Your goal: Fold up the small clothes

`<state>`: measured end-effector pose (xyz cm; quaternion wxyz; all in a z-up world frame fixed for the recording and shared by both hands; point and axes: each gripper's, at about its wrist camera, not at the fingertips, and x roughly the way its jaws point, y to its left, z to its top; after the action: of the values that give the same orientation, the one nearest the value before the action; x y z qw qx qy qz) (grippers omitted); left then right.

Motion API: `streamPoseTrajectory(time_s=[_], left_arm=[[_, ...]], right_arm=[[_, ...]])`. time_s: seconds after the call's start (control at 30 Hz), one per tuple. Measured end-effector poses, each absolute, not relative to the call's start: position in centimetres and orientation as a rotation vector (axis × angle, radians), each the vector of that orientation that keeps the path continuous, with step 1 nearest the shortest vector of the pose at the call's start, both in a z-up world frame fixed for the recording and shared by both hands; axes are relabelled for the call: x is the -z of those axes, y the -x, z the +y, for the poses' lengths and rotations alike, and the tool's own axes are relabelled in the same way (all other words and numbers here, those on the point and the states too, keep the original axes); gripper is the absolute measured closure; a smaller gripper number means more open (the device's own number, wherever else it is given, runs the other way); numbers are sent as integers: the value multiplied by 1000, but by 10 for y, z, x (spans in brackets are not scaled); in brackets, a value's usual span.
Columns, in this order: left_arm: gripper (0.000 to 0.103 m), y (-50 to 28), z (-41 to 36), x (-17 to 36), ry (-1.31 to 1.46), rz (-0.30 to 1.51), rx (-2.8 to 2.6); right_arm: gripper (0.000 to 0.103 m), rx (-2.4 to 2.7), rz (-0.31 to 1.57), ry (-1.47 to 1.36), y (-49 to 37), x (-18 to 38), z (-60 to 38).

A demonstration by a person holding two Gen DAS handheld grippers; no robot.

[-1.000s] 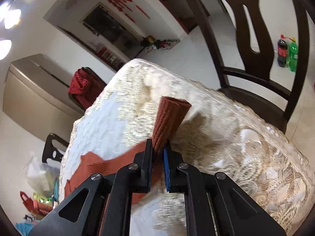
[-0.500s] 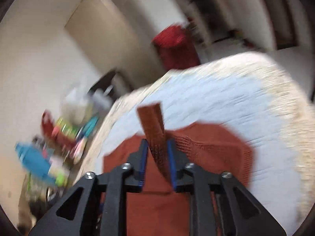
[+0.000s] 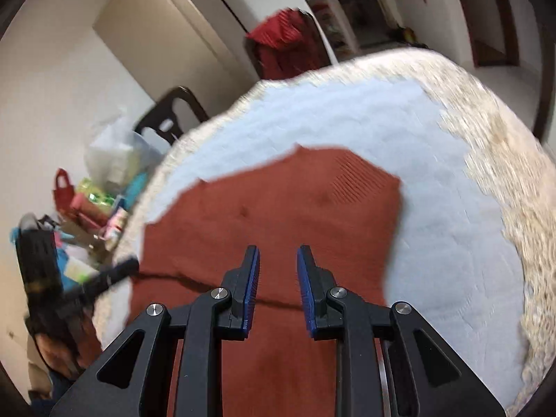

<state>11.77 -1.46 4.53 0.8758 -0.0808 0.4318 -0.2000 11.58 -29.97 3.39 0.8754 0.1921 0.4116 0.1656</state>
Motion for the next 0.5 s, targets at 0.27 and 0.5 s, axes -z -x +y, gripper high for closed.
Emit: streamPoseTrajectory(time_s=[0.27,0.5], left_arm=[[81,-121,-34,-16,121,966,443],[81,-131,-29,-27,132,943,447]], right_arm=[[83,-314,908,-346,-110,-11,-316],[81,-252,826,-362,-111,-27,-330]])
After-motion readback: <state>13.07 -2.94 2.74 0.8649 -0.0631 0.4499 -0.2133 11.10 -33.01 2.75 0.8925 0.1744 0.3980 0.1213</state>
